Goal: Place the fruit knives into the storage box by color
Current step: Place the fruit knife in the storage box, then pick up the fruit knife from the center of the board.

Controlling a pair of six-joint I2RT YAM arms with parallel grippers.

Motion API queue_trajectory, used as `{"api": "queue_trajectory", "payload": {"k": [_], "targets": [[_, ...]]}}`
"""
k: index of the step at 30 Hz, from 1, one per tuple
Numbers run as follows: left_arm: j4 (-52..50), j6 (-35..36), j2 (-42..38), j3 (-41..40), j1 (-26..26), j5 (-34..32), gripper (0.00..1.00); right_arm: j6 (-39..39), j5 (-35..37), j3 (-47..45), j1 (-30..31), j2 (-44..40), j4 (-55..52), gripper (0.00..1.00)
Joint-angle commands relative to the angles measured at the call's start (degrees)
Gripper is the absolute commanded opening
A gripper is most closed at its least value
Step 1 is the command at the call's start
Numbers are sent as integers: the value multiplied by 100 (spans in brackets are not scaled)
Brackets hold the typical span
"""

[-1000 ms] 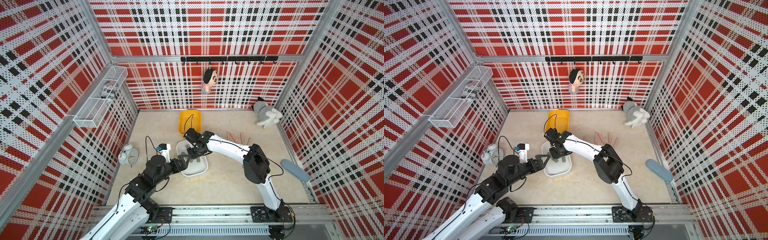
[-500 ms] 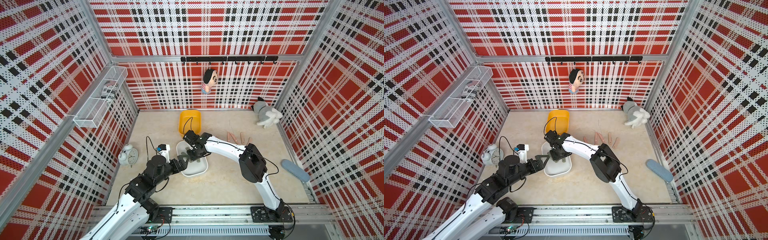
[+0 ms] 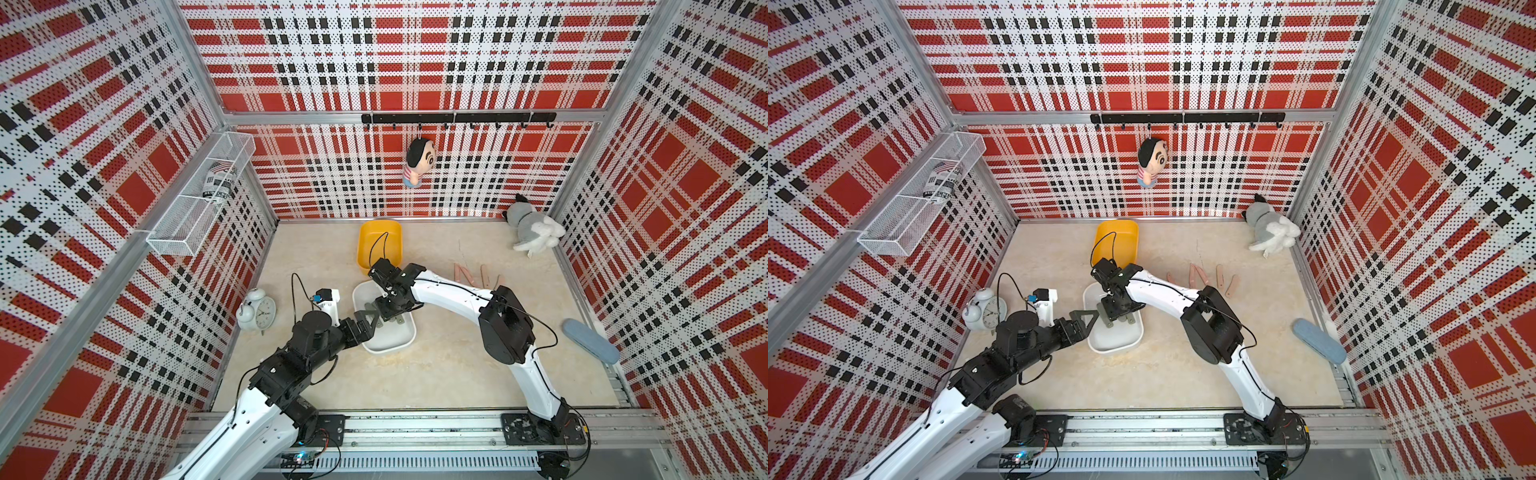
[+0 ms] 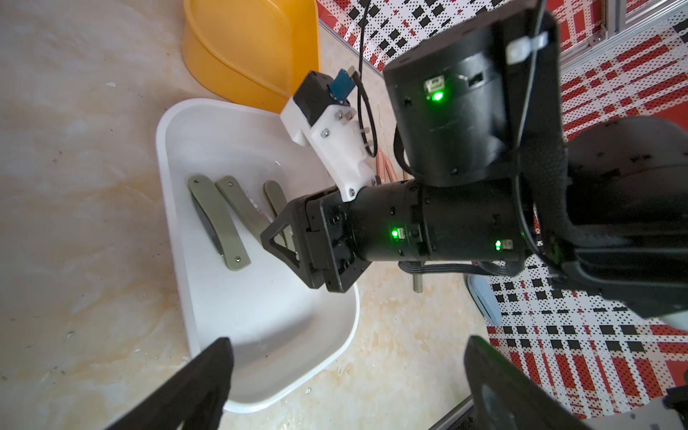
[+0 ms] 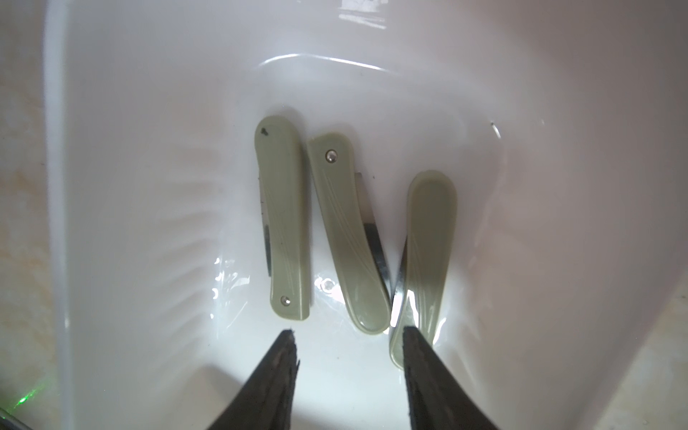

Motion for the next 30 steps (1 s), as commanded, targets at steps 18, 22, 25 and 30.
{"api": "queue_trajectory", "payload": {"k": [18, 22, 25, 30], "targets": [[1686, 592, 2092, 1378, -79, 267, 98, 231, 464, -1650, -610, -2405, 950, 69], [1901, 701, 2601, 1716, -269, 342, 98, 391, 506, -2383, -894, -3003, 1166, 70], [2069, 730, 2887, 1884, -427, 417, 98, 463, 613, -2793, -1077, -3363, 1116, 70], [2536, 783, 3410, 2151, -766, 668, 98, 761, 743, -3601, -1468, -4069, 1134, 71]]}}
